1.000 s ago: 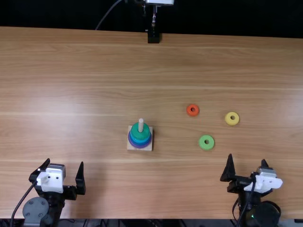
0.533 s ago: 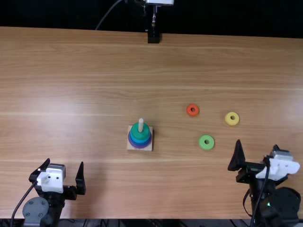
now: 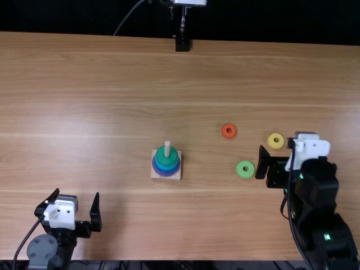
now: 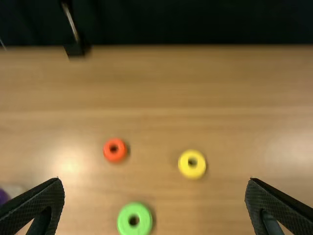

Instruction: Build the Hanoi tower: stack the rings onto the peg from bottom to top in this color order: purple, dark blue, light blue, dark green, light green, yellow, orange.

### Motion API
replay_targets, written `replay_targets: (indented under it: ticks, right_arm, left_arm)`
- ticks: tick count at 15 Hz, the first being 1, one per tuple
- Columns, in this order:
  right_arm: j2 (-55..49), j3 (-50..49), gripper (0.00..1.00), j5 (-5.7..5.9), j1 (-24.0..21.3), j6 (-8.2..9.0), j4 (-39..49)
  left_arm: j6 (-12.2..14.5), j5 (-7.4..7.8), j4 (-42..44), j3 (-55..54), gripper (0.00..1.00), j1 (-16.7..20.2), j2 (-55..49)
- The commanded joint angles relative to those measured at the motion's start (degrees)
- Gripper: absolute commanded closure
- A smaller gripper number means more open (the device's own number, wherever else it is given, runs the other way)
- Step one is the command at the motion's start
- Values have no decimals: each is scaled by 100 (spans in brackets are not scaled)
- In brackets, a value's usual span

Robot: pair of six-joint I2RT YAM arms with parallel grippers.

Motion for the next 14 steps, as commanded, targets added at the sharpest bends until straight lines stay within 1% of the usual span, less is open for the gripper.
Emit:
replay_targets:
  ticks: [1, 3, 4, 5, 6, 7, 8, 9, 14]
  right_arm:
    - [520, 383, 0, 109, 84, 63, -222]
    - [1426, 832, 0, 56, 84, 73, -665]
    - [1760, 946, 0, 46, 84, 252, -770]
    - [2041, 1025, 0, 14, 93, 590, -791]
    - [2278, 1060, 0, -60, 93, 822, -791]
    - [2498, 1086, 0, -271, 93, 906, -781]
    - [2683, 1086, 0, -461, 93, 938, -781]
    - [2858, 1086, 0, -513, 93, 948, -770]
    - [3755, 1139, 0, -513, 76, 948, -781]
  left_arm:
    - [71, 137, -225, -663, 0, 57, -67]
    - [71, 147, -225, -663, 0, 57, -67]
    - [71, 147, -225, -663, 0, 57, -67]
    - [71, 147, -225, -663, 0, 57, -67]
    - [71, 147, -225, -663, 0, 57, -67]
    - [71, 147, -225, -663, 0, 57, -67]
    - [71, 147, -225, -663, 0, 57, -67]
    - [71, 137, -225, -663, 0, 57, -67]
    - [71, 137, -225, -663, 0, 57, -67]
